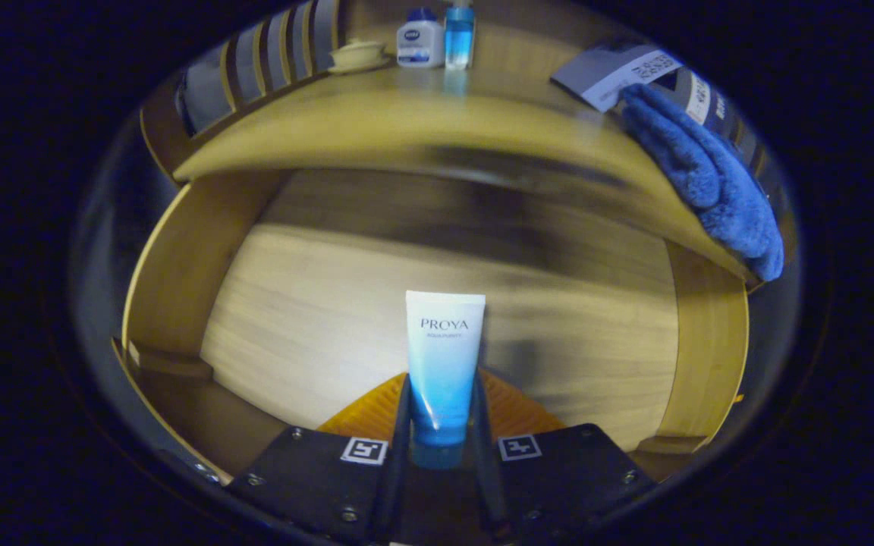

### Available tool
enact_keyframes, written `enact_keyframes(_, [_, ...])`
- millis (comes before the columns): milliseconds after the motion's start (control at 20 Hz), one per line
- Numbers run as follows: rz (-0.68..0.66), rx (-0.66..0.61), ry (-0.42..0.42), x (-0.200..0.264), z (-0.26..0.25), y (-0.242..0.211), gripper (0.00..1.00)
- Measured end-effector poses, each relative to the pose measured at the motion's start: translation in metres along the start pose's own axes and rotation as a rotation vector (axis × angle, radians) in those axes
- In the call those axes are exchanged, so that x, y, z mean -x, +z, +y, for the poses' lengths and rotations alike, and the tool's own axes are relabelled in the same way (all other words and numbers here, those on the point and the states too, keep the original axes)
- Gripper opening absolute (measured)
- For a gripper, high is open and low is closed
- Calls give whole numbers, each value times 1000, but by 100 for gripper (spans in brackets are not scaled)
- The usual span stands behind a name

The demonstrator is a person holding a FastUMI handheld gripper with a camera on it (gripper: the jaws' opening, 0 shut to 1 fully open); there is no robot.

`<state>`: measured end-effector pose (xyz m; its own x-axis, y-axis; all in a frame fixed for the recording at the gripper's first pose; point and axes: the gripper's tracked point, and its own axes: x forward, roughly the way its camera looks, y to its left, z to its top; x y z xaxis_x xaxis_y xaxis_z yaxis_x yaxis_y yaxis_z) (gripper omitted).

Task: Pull open the drawer, take out the items inside it, and place them on the countertop above the cabinet.

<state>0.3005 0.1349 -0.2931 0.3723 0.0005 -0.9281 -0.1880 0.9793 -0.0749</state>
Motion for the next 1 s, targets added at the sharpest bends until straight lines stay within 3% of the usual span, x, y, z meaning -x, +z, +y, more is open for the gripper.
enact_keyframes(500, [-235,-116,67,88,-7,84,38])
enact_keyframes(1000, [-284,-124,-19,34,-18,165,38])
